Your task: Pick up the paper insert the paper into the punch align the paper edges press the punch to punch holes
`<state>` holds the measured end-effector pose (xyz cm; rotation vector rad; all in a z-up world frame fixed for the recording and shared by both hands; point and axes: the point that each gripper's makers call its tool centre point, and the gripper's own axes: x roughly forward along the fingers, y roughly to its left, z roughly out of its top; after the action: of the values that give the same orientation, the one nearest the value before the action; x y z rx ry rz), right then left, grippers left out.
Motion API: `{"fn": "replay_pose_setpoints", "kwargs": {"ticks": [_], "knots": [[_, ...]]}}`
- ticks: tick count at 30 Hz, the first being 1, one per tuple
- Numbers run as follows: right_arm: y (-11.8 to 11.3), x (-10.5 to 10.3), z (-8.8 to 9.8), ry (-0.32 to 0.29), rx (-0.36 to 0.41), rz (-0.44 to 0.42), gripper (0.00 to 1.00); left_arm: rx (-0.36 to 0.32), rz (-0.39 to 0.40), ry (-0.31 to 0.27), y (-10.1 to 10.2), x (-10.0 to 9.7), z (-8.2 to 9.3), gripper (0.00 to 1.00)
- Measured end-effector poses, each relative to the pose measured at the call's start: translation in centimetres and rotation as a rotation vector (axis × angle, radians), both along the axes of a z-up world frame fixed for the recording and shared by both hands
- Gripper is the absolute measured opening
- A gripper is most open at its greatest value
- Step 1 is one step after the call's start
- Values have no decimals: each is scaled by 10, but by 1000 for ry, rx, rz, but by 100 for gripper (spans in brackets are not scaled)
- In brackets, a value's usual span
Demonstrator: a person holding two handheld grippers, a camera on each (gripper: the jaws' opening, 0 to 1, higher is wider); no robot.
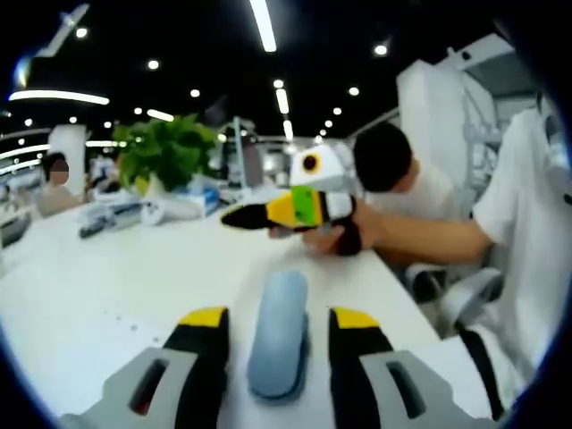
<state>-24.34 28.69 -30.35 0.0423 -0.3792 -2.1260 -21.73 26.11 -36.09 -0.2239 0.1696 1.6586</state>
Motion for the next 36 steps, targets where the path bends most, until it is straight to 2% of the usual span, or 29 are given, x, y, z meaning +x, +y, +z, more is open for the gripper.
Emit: {"fn": "replay_pose_setpoints", "kwargs": {"ticks": [2, 7, 21, 26, 36], "knots": [[-1, 1, 0, 2, 2, 1, 33, -11, 5, 15, -1, -2, -3, 43], [-1, 1, 0, 6, 4, -4, 33, 13, 19, 14, -3, -6, 1, 40], [-2, 1, -1, 12, 22, -12, 33, 3, 13, 40, -3, 0, -1, 32], [-2, 1, -2, 13, 25, -13, 32, 3, 5, 40, -3, 2, -1, 25], [1, 1, -1, 23, 31, -21, 26, 5, 5, 34, -3, 2, -1, 25]]}}
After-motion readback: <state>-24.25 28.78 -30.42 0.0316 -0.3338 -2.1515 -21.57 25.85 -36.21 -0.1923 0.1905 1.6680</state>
